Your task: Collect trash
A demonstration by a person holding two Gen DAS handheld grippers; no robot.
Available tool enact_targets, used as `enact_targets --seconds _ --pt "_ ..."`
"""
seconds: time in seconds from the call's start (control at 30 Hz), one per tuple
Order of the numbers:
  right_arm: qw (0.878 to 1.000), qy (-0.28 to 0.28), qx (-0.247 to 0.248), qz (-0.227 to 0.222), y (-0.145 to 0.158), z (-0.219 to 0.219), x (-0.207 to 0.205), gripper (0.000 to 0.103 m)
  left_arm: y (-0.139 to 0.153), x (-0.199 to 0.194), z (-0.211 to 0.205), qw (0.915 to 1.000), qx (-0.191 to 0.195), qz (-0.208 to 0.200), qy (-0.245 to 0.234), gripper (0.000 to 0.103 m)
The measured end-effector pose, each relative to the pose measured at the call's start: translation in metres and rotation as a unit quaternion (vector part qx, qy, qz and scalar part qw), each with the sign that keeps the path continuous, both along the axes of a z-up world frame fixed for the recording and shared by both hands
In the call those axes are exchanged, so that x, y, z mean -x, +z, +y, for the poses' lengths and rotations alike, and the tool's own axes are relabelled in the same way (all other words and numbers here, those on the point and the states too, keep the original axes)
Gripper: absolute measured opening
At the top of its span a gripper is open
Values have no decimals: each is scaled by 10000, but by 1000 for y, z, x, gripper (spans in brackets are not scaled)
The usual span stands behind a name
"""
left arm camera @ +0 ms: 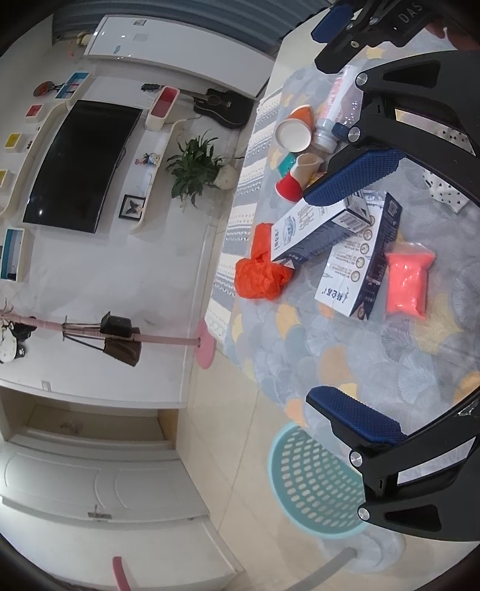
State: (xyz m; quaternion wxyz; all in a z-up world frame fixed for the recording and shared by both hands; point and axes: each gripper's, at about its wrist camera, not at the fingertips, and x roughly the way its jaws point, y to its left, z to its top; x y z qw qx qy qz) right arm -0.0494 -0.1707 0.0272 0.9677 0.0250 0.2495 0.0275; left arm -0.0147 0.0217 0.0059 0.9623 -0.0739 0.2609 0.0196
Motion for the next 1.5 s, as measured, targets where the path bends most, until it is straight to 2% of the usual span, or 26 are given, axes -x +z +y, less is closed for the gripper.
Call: enact_targets --seconds 0.77,1.33,1.43,1.5 --pt "9995 303 11 71 3 31 -2 71 3 11 22 9998 -164 -106 53 95" --pt "9991 387 -45 140 0 31 -6 71 3 13 25 9998 -155 -106 84 95" --pt "9992 386 -12 130 2 30 -10 70 -1 11 31 10000 -62 -14 49 95" --pt "9990 411 14 148 3 29 -17 64 -7 5 41 9995 224 197 -67 96"
